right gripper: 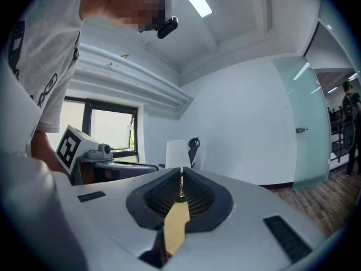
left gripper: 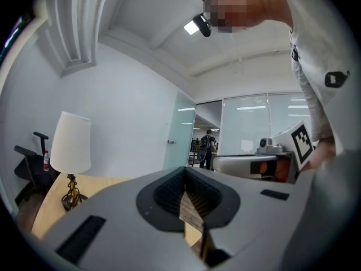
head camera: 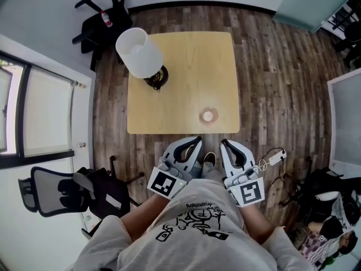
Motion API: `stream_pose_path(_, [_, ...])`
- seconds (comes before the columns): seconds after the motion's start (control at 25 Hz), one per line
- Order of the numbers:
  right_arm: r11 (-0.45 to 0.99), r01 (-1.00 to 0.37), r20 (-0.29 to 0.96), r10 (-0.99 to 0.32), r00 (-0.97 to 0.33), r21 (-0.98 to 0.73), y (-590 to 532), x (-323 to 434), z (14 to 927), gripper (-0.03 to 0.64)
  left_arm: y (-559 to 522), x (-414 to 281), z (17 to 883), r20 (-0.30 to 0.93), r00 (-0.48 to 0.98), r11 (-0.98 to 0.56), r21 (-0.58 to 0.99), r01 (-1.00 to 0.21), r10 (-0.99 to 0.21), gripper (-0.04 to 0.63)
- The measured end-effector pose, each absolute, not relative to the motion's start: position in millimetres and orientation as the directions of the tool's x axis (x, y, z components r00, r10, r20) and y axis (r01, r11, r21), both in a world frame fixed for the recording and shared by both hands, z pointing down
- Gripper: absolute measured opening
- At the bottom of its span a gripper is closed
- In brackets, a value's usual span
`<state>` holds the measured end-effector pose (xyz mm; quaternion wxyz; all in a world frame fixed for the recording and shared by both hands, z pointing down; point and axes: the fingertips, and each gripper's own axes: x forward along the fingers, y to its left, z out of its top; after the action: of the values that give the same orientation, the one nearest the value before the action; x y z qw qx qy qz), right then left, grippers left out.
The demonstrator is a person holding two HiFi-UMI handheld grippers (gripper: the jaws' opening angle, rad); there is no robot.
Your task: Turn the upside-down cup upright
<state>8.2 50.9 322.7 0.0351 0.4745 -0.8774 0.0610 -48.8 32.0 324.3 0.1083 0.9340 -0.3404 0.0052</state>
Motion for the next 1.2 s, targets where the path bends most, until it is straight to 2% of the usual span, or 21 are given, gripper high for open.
stream_pose_path(0.16, [0.556,-0.827,0.112,-0.819,-0.562,-0.082,39.3,18.0,338.8,0.026,23.4,-43.7,343.7,0.102,0.762,-0.737,0.201,-0.646,-0.640,0.008])
stream_pose_path(0.6, [0.569,-0.814,0.198,-0.790,-0.580,-0.117,28.6,28.8,423.6,0.026,13.9,-44.6,429.0,0.210,0.758,-0.730,0.205,-0.652,-0.618,0.008])
stream_pose_path(0.96, [0.562,-0.820,0.213,-0.793,-0.571,-0.108,9.0,28.2,488.1,0.036,0.9,-38.3,486.3,0.196,0.784,-0.751,0.226,-0.620,-0.589,0.009])
stream_pose_path(1.0, [0.560,-0.821,0.216,-0.793,-0.570,-0.109,7.4,27.8,495.3,0.050,-0.4,-38.6,490.5,0.191,0.787,-0.755,0.222,-0.617,-0.587,0.009])
stream_pose_path(1.2, [0.563,-0.819,0.243,-0.784,-0.571,-0.106,-1.7,22.5,533.0,0.202,-8.7,-39.3,510.2,0.166,0.792,-0.766,0.202,-0.611,-0.588,0.009])
